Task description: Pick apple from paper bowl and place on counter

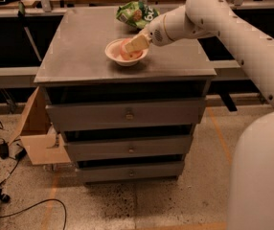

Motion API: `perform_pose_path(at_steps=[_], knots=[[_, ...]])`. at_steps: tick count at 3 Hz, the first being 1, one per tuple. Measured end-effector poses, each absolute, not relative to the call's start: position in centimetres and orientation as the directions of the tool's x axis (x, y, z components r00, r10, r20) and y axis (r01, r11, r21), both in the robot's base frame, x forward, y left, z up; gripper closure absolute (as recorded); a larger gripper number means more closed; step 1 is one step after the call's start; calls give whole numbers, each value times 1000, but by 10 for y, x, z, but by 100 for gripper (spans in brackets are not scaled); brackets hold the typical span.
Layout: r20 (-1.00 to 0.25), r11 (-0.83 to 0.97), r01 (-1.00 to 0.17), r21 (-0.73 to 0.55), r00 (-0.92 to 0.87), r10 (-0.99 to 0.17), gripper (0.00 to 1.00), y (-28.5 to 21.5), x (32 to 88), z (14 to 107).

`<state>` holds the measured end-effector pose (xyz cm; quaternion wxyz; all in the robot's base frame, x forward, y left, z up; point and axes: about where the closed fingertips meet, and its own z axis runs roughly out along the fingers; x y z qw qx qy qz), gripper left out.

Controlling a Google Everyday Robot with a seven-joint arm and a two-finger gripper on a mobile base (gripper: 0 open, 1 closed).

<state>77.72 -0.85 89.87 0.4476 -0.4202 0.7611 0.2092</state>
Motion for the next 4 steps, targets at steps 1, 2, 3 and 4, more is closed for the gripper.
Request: perform_pose_path(at_steps=[1, 2, 3, 4], knots=[[-852, 549, -835, -33, -264, -452, 25, 0, 775, 890], [-852, 519, -855, 3, -274, -446, 24, 16, 771, 881], [-848, 494, -869, 21, -277, -451, 42, 27, 769, 875], [-844, 479, -877, 34, -282, -456, 65, 34, 769, 869]])
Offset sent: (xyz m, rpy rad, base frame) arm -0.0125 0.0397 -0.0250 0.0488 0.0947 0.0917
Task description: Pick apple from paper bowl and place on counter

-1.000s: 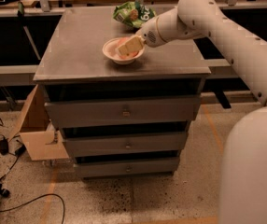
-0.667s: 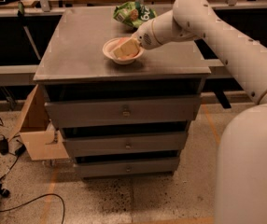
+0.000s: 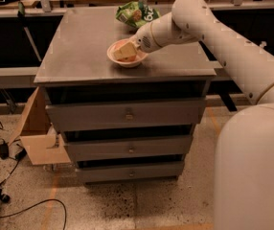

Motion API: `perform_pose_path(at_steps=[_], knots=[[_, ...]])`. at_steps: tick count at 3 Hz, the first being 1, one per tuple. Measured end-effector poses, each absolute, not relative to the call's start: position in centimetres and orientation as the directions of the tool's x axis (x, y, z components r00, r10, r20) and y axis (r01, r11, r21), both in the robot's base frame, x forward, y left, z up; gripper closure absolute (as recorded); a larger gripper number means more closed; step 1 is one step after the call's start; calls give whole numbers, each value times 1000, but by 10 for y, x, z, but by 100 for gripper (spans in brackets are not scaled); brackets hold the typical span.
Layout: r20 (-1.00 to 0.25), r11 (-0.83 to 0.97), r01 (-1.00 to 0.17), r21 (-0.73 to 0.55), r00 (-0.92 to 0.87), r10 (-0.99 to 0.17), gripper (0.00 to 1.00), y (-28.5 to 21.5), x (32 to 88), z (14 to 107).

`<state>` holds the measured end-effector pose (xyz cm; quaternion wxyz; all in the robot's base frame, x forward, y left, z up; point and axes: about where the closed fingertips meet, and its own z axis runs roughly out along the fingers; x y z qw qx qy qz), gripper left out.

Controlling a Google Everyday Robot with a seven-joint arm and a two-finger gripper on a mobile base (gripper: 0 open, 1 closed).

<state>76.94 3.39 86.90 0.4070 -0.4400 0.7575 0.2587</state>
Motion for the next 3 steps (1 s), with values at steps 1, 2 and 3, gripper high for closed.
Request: perform_pose_path(at_steps=[1, 2, 3], knots=[[-850, 474, -879, 43, -282, -446, 88, 36, 771, 869], [-872, 485, -874, -14, -226, -433, 100, 32, 780, 894], [-904, 529, -844, -91, -153, -398, 100, 10, 791, 935]])
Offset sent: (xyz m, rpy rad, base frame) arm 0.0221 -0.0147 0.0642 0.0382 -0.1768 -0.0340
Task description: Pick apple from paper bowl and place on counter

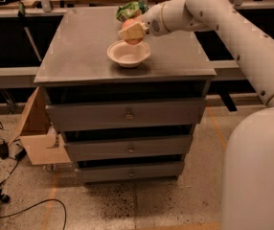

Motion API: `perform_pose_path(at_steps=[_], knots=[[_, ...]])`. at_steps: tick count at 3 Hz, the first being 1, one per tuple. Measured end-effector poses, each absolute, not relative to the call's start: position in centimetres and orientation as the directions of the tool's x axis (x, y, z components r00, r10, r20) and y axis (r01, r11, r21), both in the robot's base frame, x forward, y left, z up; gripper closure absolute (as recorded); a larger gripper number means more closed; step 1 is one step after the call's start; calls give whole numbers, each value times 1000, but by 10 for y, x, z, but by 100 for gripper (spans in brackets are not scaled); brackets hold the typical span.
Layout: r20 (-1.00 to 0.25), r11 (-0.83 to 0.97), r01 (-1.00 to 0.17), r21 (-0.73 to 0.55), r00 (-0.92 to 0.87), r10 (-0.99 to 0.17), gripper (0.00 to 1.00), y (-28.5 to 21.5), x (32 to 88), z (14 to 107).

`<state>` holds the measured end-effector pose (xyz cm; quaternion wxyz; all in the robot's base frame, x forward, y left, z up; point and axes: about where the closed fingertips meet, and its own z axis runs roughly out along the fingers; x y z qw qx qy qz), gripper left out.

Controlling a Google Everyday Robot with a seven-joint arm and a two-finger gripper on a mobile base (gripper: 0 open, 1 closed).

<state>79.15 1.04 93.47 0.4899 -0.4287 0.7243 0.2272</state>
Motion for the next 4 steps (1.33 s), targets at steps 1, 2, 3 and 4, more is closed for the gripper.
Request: perform_pose_path(at_steps=[1, 2, 3, 4], knots=[[-925, 589, -794, -153, -95, -368, 100, -12, 816, 961], [-937, 649, -743, -165, -88, -339, 100, -27, 864, 959], [-943, 675, -723, -145, -105, -315, 100, -33, 891, 945], [-943, 690, -717, -99, -155, -295, 100, -36, 908, 917]])
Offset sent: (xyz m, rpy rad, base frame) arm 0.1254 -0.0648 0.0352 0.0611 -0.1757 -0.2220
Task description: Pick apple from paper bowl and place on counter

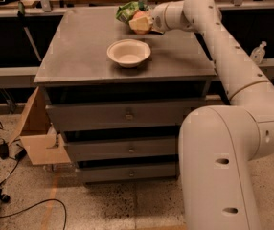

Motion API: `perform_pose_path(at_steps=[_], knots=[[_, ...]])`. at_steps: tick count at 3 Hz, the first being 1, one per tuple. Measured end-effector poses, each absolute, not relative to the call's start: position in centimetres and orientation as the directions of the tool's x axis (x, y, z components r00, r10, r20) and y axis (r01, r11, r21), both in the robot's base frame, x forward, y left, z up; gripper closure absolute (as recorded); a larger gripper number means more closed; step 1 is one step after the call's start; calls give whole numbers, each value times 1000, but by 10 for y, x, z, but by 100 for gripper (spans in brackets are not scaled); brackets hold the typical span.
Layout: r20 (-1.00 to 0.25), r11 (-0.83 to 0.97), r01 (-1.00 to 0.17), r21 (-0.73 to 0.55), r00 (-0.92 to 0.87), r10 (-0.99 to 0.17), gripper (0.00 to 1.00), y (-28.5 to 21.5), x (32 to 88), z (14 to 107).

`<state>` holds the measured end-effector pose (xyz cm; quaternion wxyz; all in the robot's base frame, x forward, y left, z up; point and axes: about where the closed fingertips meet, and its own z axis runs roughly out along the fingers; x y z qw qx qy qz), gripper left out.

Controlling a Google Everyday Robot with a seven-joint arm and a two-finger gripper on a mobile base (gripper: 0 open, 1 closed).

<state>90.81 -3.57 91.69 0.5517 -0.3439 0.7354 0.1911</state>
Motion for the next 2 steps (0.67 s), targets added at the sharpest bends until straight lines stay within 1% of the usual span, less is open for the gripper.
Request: perform_pose_path(at_steps=[1, 2], knots=[[-938, 689, -722, -60, -195, -286, 100, -34, 914, 894], [-931, 679, -734, -31, -226, -287, 82, -31, 914, 878]])
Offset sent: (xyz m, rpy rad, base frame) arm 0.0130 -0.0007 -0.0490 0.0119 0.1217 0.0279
